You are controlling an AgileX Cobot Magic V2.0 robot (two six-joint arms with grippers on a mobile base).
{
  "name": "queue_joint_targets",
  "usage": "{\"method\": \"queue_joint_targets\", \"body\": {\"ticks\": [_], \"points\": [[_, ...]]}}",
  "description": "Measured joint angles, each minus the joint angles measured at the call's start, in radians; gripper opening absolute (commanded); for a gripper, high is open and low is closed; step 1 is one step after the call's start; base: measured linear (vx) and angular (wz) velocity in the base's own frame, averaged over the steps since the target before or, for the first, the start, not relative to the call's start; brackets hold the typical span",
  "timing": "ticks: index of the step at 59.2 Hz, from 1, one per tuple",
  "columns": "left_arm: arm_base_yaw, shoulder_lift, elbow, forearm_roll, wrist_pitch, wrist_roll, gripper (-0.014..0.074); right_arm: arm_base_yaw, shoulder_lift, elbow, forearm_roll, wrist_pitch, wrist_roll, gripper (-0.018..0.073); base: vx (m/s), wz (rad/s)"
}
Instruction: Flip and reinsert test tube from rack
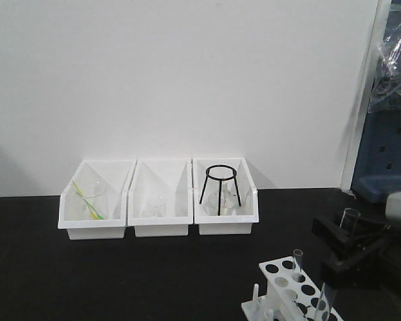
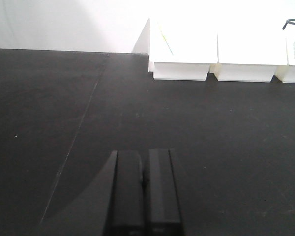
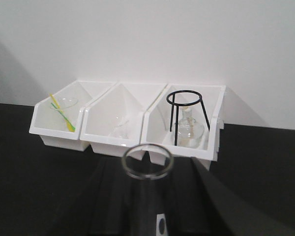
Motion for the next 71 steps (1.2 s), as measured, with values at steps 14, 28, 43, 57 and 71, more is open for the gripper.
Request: {"method": "queue_joint_targets", "body": {"ticks": [14, 28, 43, 57, 71], "points": [[0.000, 0.000, 0.000, 0.000, 0.000, 0.000, -0.0006, 0.000, 0.060, 0.146, 0.364, -0.285, -0.344, -0.0008, 0.00, 0.00], [0.000, 0.000, 0.000, 0.000, 0.000, 0.000, -0.0006, 0.000, 0.181, 0.160, 0.364, -0.458, -0.402, -0.0008, 0.00, 0.00], [0.000, 0.000, 0.000, 0.000, 0.000, 0.000, -0.0006, 0.000, 0.298, 0.160, 0.376, -0.592, -0.403, -0.0008, 0.00, 0.00], [0.000, 0.000, 0.000, 0.000, 0.000, 0.000, -0.0006, 0.000, 0.378, 0.160, 0.378, -0.617, -0.407, -0.0008, 0.00, 0.00], [0.000, 0.000, 0.000, 0.000, 0.000, 0.000, -0.0006, 0.000, 0.464, 0.160, 0.378, -0.623, -0.407, -0.0008, 0.00, 0.00]]}}
